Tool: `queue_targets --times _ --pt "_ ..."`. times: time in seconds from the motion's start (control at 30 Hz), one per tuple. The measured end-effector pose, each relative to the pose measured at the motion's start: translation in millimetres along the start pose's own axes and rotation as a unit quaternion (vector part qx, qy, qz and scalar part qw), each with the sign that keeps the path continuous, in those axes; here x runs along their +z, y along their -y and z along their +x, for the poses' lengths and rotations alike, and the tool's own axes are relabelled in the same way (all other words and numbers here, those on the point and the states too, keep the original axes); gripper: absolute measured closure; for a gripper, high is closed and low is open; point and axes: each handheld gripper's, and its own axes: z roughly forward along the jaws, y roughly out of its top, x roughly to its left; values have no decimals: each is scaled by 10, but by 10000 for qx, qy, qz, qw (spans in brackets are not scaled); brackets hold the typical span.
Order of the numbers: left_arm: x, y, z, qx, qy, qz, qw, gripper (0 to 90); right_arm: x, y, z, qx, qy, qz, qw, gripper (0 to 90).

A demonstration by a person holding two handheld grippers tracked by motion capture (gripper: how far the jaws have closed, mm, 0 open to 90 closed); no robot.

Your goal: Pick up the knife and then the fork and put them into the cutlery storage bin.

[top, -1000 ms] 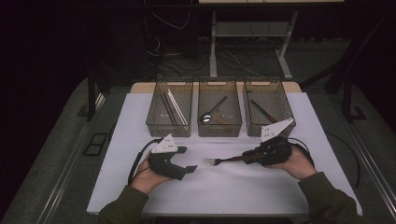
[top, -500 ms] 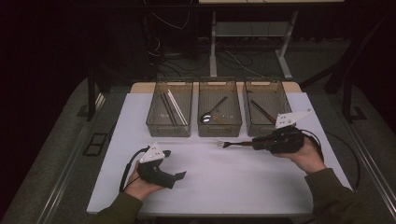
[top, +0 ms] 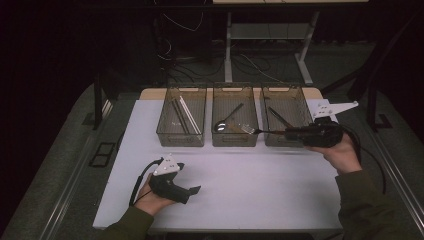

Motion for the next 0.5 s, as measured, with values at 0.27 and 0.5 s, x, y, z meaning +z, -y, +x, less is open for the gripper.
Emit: queue_targets --times 0.27,0.5 --pt "-1 -12 -4 -9 7 -21 10000 27 -156 -111 -243 276 547 -140 9980 757" --pt "5 -14 -10 -2 36 -24 10000 29 -205 -135 -481 577 1067 -187 9924 757"
